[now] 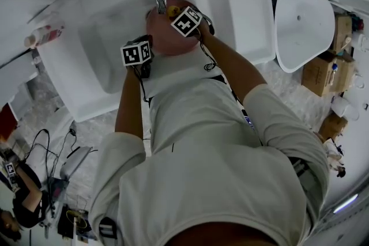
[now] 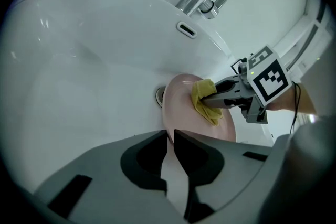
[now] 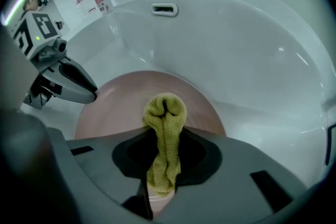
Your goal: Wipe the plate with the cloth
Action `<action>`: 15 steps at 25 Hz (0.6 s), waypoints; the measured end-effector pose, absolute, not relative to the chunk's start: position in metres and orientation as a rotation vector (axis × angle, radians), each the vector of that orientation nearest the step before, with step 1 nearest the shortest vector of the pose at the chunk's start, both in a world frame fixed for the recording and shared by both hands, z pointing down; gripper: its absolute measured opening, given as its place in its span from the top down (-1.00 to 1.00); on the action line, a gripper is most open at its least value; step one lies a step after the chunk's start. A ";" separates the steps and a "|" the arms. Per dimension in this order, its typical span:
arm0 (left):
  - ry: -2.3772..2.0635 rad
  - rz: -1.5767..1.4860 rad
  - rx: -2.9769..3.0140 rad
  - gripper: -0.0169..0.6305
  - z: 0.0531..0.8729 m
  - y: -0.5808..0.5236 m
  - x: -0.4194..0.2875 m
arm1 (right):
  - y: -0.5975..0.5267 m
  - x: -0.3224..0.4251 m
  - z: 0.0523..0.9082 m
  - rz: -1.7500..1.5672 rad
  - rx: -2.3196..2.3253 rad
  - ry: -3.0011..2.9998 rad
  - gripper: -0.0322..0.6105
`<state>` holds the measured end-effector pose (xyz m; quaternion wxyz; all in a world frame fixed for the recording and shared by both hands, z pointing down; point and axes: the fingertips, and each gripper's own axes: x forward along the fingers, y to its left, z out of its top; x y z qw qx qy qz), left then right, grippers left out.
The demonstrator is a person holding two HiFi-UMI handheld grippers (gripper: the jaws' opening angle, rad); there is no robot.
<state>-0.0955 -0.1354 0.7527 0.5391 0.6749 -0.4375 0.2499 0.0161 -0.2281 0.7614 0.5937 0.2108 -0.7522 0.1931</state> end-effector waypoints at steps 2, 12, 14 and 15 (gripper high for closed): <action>-1.031 0.606 1.619 0.78 0.750 -0.135 -0.096 | -0.225 0.009 0.761 0.418 0.475 -1.746 0.65; -1.039 0.613 1.613 0.78 0.758 -0.136 -0.097 | -0.159 -0.035 0.764 0.080 0.088 -1.833 0.65; -1.042 0.611 1.609 0.78 0.760 -0.137 -0.097 | -0.142 -0.037 0.765 0.059 0.010 -1.839 0.65; -1.043 0.614 1.609 0.78 0.760 -0.136 -0.096 | -0.133 -0.035 0.766 0.048 -0.036 -1.839 0.65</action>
